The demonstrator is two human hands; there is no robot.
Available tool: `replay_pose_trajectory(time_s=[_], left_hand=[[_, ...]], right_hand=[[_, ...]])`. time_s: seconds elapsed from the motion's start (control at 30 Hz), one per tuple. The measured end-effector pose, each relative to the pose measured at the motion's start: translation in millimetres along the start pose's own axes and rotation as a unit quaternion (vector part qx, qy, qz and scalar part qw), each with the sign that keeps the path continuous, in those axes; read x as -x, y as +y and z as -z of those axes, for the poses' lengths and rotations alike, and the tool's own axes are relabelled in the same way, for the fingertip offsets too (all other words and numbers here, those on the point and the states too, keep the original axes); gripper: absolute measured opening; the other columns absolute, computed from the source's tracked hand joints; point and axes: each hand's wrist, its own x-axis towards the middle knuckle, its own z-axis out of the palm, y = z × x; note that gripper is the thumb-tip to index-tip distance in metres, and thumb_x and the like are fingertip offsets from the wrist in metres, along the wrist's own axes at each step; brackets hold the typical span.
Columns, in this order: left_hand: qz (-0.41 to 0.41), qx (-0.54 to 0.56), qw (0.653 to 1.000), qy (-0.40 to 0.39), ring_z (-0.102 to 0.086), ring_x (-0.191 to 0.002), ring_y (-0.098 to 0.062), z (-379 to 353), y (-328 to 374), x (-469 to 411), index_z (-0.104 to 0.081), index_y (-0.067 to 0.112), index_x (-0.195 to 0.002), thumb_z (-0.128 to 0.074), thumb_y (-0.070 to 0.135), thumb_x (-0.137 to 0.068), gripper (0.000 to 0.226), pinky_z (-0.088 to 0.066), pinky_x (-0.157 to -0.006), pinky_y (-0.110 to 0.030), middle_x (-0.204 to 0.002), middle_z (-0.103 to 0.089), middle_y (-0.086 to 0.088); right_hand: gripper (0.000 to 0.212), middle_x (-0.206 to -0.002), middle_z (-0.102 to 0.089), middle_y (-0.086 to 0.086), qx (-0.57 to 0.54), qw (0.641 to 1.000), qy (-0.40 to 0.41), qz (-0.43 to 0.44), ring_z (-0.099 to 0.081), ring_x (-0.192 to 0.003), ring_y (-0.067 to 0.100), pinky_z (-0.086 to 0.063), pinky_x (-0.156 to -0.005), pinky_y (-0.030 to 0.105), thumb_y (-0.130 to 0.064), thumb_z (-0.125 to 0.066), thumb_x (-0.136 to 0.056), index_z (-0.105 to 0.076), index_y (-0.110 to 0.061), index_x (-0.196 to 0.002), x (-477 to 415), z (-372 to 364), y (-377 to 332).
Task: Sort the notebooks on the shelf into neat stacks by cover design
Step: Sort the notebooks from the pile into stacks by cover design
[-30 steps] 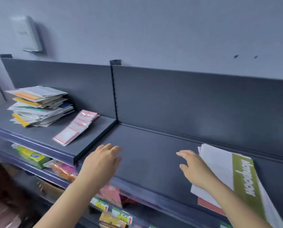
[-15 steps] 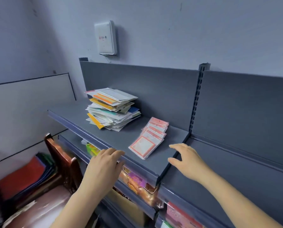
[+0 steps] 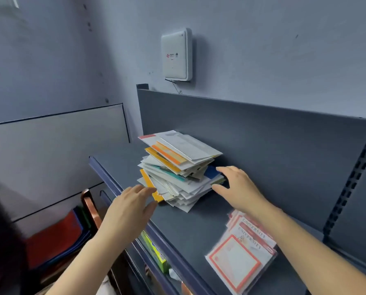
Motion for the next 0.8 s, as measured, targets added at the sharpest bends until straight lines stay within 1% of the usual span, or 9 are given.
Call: replay_pose_trajectory(time_s=[0.1,0.2,0.3,0.37,0.47,0.53,0.67,0.73,0.8], left_hand=[[0.020,0.055,0.998,-0.014,-0.049,-0.121,-0.010,-7,-15,-22,-0.048,0.031,-0.136,-0.048,0.043,-0.096,0.042,-0.042,-0.100,-0.026,-0.130,-0.055,0.013],[0.019,0.097,0.995,-0.024,-0.049,-0.119,-0.008,-17,-30,-45,-0.048,0.030,-0.136,-0.049,0.043,-0.095,0.043,-0.041,-0.100,-0.025,-0.126,-0.056,0.014],[0.016,0.144,0.989,-0.027,-0.051,-0.114,-0.006,-29,-47,-72,-0.049,0.028,-0.135,-0.049,0.042,-0.096,0.042,-0.041,-0.097,-0.023,-0.122,-0.056,0.015],[0.003,0.164,0.986,-0.039,-0.051,-0.113,-0.006,-38,-59,-89,-0.049,0.027,-0.135,-0.050,0.042,-0.095,0.042,-0.042,-0.096,-0.022,-0.122,-0.057,0.015],[-0.018,0.205,0.977,-0.057,-0.052,-0.111,-0.005,-46,-76,-115,-0.049,0.026,-0.135,-0.050,0.042,-0.095,0.043,-0.042,-0.094,-0.021,-0.123,-0.058,0.013],[-0.032,0.241,0.968,-0.062,-0.054,-0.109,-0.004,-47,-86,-134,-0.050,0.024,-0.134,-0.050,0.041,-0.095,0.043,-0.043,-0.093,-0.019,-0.123,-0.058,0.012],[-0.046,0.323,0.943,-0.060,-0.057,-0.105,-0.006,-48,-95,-165,-0.055,0.019,-0.131,-0.052,0.036,-0.095,0.040,-0.046,-0.092,-0.019,-0.118,-0.062,0.009],[-0.053,0.357,0.930,-0.072,-0.059,-0.102,-0.006,-50,-95,-175,-0.058,0.020,-0.127,-0.051,0.035,-0.096,0.035,-0.046,-0.090,-0.018,-0.111,-0.062,0.012],[-0.058,0.397,0.912,-0.088,-0.061,-0.099,-0.006,-52,-94,-182,-0.061,0.022,-0.122,-0.050,0.036,-0.096,0.031,-0.049,-0.087,-0.019,-0.104,-0.062,0.015]], right_hand=[[0.062,-0.148,-0.036,-0.001,-0.004,1.000,-0.001,0.012,-0.030,-0.136,0.018,-0.029,-0.109,0.031,-0.041,-0.056,-0.091,-0.035,-0.017,-0.144,-33,-4,-16],[0.076,-0.153,-0.028,-0.002,0.004,1.000,-0.019,0.020,-0.024,-0.141,0.016,-0.024,-0.111,0.029,-0.048,-0.059,-0.087,-0.026,-0.018,-0.148,-62,-10,-35],[0.089,-0.157,-0.019,-0.002,0.054,0.998,-0.034,0.027,-0.017,-0.144,0.018,-0.019,-0.114,0.031,-0.055,-0.060,-0.083,-0.016,-0.018,-0.151,-87,-25,-52],[0.089,-0.157,-0.018,0.000,0.090,0.994,-0.056,0.005,-0.016,-0.144,0.020,-0.019,-0.115,0.034,-0.057,-0.057,-0.084,-0.014,-0.017,-0.151,-100,-37,-62],[0.076,-0.150,-0.033,0.004,0.075,0.994,-0.060,-0.050,-0.028,-0.138,0.023,-0.027,-0.111,0.035,-0.058,-0.050,-0.088,-0.028,-0.013,-0.145,-115,-48,-69],[0.066,-0.149,-0.037,0.003,0.059,0.993,-0.041,-0.089,-0.031,-0.137,0.022,-0.029,-0.109,0.034,-0.053,-0.046,-0.092,-0.033,-0.014,-0.144,-123,-49,-74],[0.046,-0.139,-0.048,0.006,0.154,0.981,-0.028,-0.114,-0.041,-0.129,0.024,-0.037,-0.103,0.034,-0.039,-0.047,-0.097,-0.043,-0.012,-0.134,-133,-47,-80],[0.034,-0.124,-0.056,0.005,0.236,0.966,-0.023,-0.102,-0.052,-0.113,0.024,-0.046,-0.092,0.034,-0.032,-0.044,-0.098,-0.048,-0.014,-0.126,-135,-48,-86],[0.010,-0.101,-0.054,0.000,0.337,0.938,-0.031,-0.073,-0.051,-0.085,0.019,-0.049,-0.072,0.029,-0.016,-0.047,-0.096,-0.048,-0.017,-0.106,-138,-52,-88]])
